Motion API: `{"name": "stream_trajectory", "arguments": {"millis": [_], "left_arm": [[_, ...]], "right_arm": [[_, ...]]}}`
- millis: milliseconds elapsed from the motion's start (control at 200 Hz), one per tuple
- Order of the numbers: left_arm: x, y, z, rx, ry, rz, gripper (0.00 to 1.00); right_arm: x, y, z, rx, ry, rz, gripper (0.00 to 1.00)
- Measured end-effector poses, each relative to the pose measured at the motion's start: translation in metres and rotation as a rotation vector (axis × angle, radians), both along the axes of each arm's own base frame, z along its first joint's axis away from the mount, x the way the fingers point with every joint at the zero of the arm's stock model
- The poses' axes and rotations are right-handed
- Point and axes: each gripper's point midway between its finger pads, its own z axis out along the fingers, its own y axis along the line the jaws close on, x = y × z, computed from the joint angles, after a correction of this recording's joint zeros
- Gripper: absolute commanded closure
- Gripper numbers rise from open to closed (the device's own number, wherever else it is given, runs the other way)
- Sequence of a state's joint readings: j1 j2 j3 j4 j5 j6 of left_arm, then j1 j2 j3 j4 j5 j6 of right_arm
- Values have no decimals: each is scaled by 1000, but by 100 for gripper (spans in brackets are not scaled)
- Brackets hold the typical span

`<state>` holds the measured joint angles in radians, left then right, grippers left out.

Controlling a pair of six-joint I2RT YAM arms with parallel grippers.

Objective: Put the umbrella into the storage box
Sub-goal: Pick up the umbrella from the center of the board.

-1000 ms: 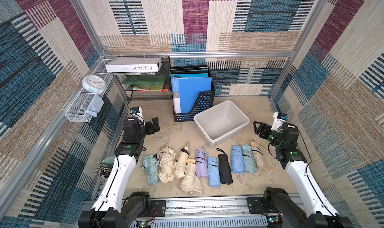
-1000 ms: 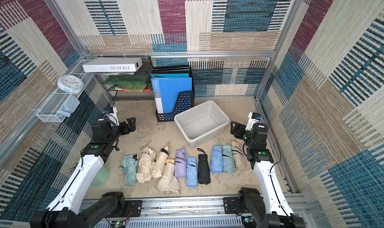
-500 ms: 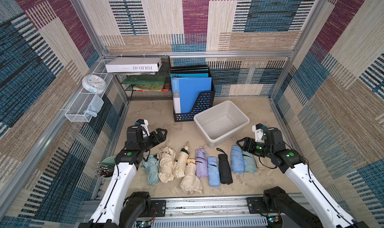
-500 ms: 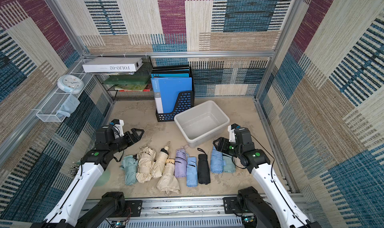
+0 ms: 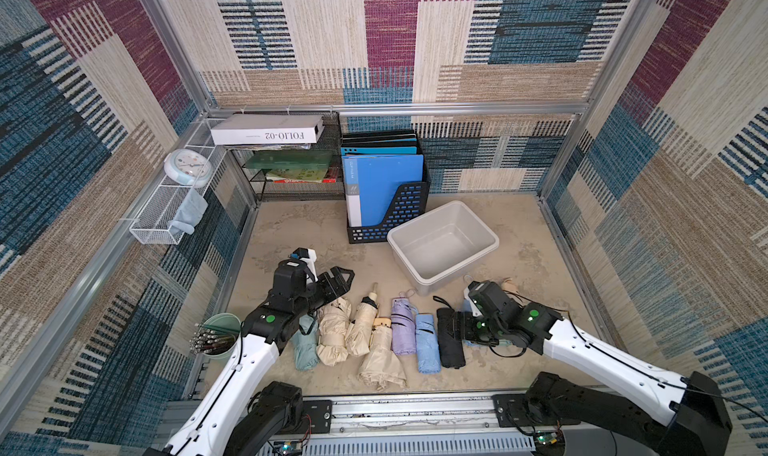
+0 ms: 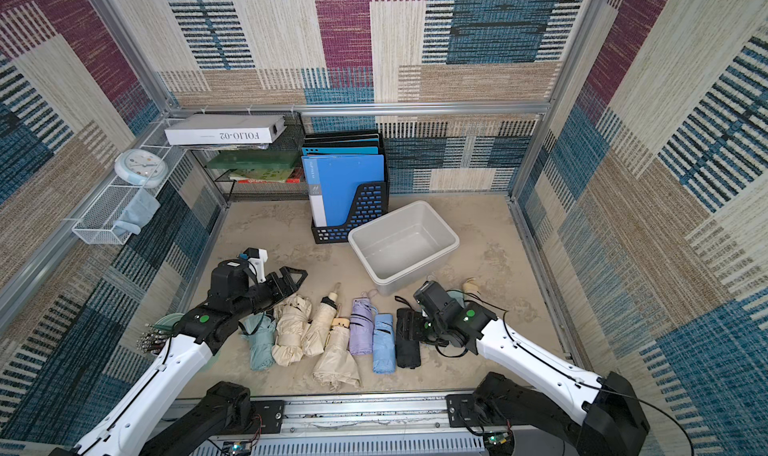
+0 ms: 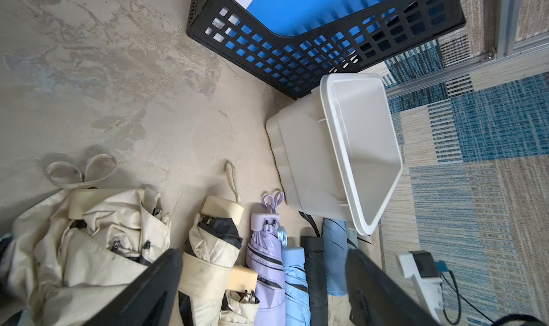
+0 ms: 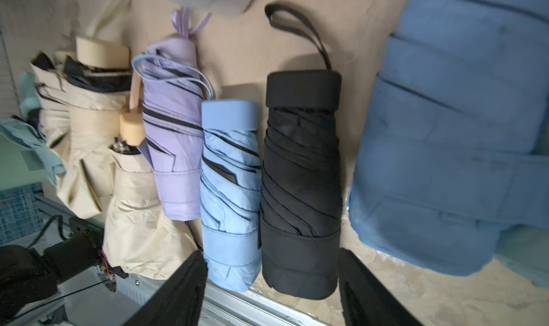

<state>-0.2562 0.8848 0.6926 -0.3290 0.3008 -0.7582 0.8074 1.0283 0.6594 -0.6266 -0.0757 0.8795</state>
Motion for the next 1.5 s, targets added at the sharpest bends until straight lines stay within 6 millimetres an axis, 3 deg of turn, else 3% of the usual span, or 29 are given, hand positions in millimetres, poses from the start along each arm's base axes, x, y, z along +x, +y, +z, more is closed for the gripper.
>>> {"name": "stream_trajectory", "arguments": {"millis": [411, 1087, 1498], "left_arm": [[2, -8, -12, 17, 37, 19, 10], [1, -11, -13, 11, 45, 17, 10], [4, -12, -9, 3, 44, 20, 11]], "right_arm": [[-13, 9, -39, -152, 51, 4, 28], [-4, 9, -67, -334, 83, 5, 25], [-6, 4, -75, -363, 83, 11, 41]]}}
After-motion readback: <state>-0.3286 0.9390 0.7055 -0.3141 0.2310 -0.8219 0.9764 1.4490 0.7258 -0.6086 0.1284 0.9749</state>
